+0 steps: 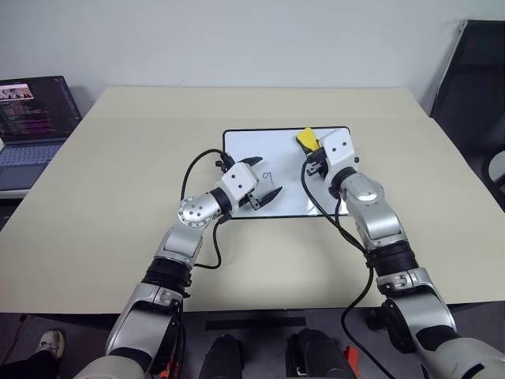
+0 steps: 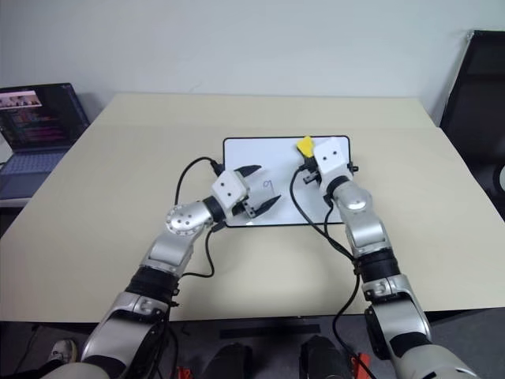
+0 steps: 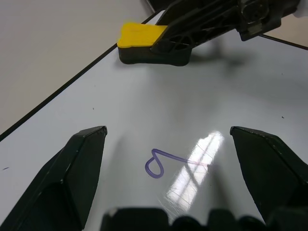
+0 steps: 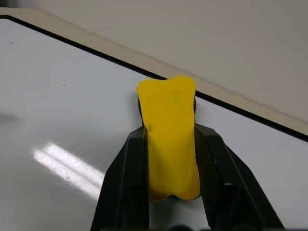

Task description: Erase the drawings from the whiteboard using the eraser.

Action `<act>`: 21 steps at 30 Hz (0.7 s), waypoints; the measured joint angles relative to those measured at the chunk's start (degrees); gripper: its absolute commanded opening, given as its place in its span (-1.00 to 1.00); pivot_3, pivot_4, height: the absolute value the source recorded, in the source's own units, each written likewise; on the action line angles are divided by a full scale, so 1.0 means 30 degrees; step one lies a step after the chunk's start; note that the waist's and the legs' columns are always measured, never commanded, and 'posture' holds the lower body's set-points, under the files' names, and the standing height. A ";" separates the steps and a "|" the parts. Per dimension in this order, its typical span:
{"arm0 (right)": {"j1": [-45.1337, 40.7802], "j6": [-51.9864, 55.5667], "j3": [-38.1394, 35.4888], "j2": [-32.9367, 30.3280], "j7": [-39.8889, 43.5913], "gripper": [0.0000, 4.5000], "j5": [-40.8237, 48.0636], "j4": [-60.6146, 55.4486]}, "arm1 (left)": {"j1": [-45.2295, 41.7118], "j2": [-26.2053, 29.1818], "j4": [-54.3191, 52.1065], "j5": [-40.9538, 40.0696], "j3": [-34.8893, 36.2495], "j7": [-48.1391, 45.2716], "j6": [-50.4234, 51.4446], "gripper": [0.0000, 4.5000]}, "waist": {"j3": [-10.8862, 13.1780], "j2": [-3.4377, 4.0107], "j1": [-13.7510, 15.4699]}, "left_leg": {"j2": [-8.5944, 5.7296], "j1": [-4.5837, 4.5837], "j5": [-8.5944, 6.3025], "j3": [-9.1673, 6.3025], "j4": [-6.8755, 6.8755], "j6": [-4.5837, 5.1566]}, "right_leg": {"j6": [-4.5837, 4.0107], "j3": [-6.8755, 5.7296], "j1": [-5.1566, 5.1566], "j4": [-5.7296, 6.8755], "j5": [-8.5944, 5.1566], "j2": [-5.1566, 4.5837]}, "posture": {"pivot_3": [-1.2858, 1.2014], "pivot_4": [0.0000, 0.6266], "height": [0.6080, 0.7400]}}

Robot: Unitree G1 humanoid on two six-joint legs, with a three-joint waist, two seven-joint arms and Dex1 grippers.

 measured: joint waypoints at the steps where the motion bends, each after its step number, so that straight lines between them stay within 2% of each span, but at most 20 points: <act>1: -0.0003 0.0016 -0.0045 -0.0001 0.0021 -0.56 0.0026 0.0012 | 0.0015 0.0000 -0.0011 0.0000 0.0000 0.0004 0.0000 1.00 | 0.0000 0.0000 -0.0001 | 0.0000 0.0001 0.0000 -0.0001 0.0000 0.0000 | 0.0000 0.0000 0.0001 0.0000 0.0000 0.0000 | 0.03 -0.52 1.00; 12: 0.3337 0.5090 -0.0075 -0.0260 0.2345 -0.56 0.1750 -0.4948 | 0.0198 -0.0003 -0.0107 0.0003 0.0016 0.0103 0.0010 1.00 | -0.0018 -0.0009 -0.0016 | 0.0008 0.0072 -0.0001 0.0002 0.0002 -0.0001 | -0.0004 0.0007 0.0048 0.0014 -0.0003 -0.0001 | 0.03 -0.52 1.00; 17: 0.3764 0.6434 -0.0005 -0.0600 0.2874 -0.56 0.2155 -0.5815 | 0.0128 -0.0066 -0.0006 0.0008 0.0015 0.0186 -0.0002 1.00 | -0.0018 -0.0010 -0.0027 | 0.0005 0.0083 0.0000 0.0000 0.0006 0.0000 | -0.0097 0.0006 0.0050 0.0013 -0.0054 -0.0001 | 0.03 -0.52 1.00; 21: 0.3829 0.6844 0.0029 -0.0710 0.2962 -0.56 0.2199 -0.6243 | -0.0058 -0.0075 0.0034 0.0007 0.0015 0.0286 -0.0041 1.00 | -0.0018 -0.0011 -0.0026 | 0.0003 0.0075 -0.0001 0.0006 -0.0005 -0.0001 | -0.0007 0.0008 0.0046 0.0003 -0.0002 0.0000 | 0.03 -0.52 1.00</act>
